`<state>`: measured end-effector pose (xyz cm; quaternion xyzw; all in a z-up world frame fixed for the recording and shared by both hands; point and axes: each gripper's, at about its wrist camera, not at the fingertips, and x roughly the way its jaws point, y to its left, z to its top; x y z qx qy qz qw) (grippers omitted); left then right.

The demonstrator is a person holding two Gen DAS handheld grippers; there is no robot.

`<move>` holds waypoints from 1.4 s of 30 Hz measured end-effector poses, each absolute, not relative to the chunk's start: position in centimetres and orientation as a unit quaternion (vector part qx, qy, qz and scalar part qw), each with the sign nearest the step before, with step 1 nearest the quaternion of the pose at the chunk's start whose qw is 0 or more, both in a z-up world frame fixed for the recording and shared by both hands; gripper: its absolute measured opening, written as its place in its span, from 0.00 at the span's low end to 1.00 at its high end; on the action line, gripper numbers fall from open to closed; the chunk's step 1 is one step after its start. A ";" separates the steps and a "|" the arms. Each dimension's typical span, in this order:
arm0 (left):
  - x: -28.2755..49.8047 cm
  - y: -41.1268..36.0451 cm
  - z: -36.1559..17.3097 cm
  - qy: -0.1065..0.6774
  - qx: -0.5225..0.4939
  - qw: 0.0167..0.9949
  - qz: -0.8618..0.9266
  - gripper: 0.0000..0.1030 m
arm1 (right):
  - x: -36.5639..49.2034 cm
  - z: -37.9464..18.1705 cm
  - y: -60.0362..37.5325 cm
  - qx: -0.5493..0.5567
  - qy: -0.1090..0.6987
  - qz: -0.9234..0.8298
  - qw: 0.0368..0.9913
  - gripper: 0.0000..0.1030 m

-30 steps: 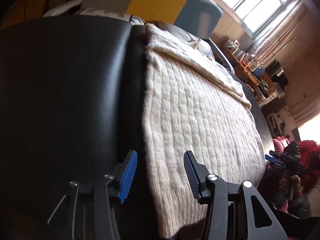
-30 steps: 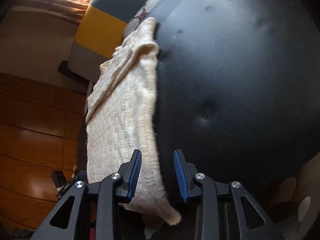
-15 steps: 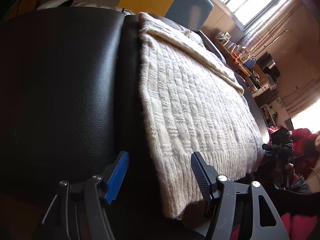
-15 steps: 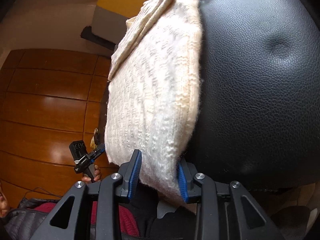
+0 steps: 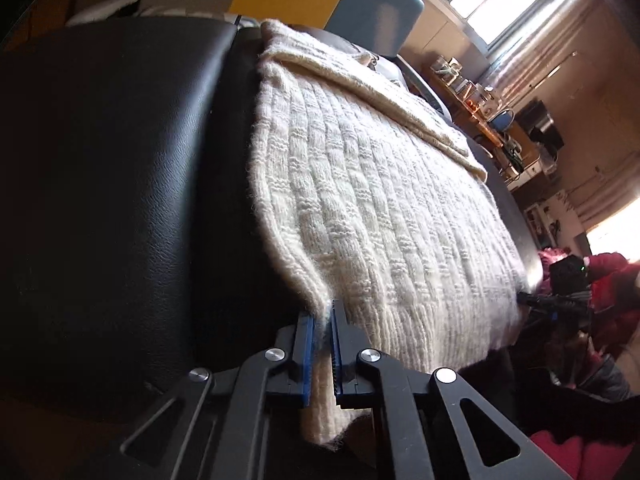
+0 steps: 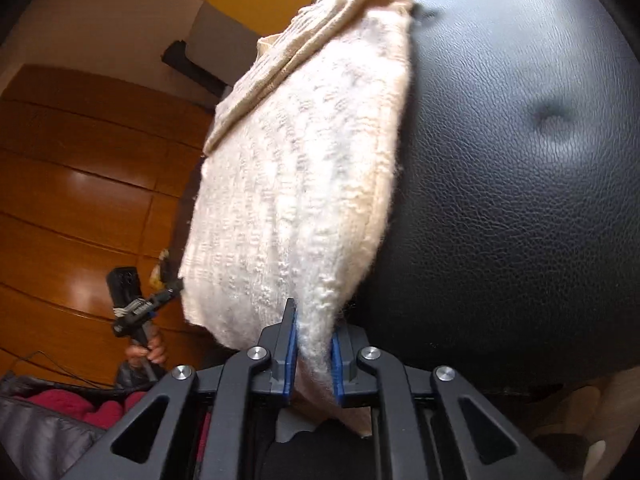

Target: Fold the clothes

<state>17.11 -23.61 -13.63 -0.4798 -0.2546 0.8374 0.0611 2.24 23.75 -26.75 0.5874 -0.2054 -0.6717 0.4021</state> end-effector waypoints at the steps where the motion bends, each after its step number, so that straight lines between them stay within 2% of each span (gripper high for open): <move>1: 17.0 -23.6 -13.6 -0.260 -0.479 0.059 0.836 0.07 | 2.2 -26.7 23.7 0.589 -0.202 -0.673 0.399 0.11; 4: 17.3 -23.6 -13.4 -0.283 -0.470 0.066 0.833 0.05 | 2.5 -25.6 23.2 0.584 -0.176 -0.687 0.395 0.11; 8: 17.8 -23.8 -12.6 -0.337 -0.438 0.106 0.827 0.05 | 3.2 -24.2 21.2 0.572 -0.171 -0.662 0.454 0.11; 20: 14.5 -27.2 -8.5 -0.442 -0.341 0.177 0.810 0.05 | -0.6 -22.7 20.2 0.469 -0.313 -0.664 0.491 0.11; 33: -1.3 -31.1 -2.1 -0.434 -0.268 0.205 0.835 0.05 | -13.9 -18.0 18.4 0.381 -0.374 -0.717 0.449 0.11; 37: -7.5 -32.9 -3.5 -0.449 -0.277 0.178 0.831 0.05 | -19.2 -19.3 18.7 0.393 -0.398 -0.731 0.391 0.11; 42: -13.7 -34.2 -7.6 -0.459 -0.319 0.133 0.819 0.05 | -22.8 -22.9 19.0 0.440 -0.398 -0.735 0.327 0.11</move>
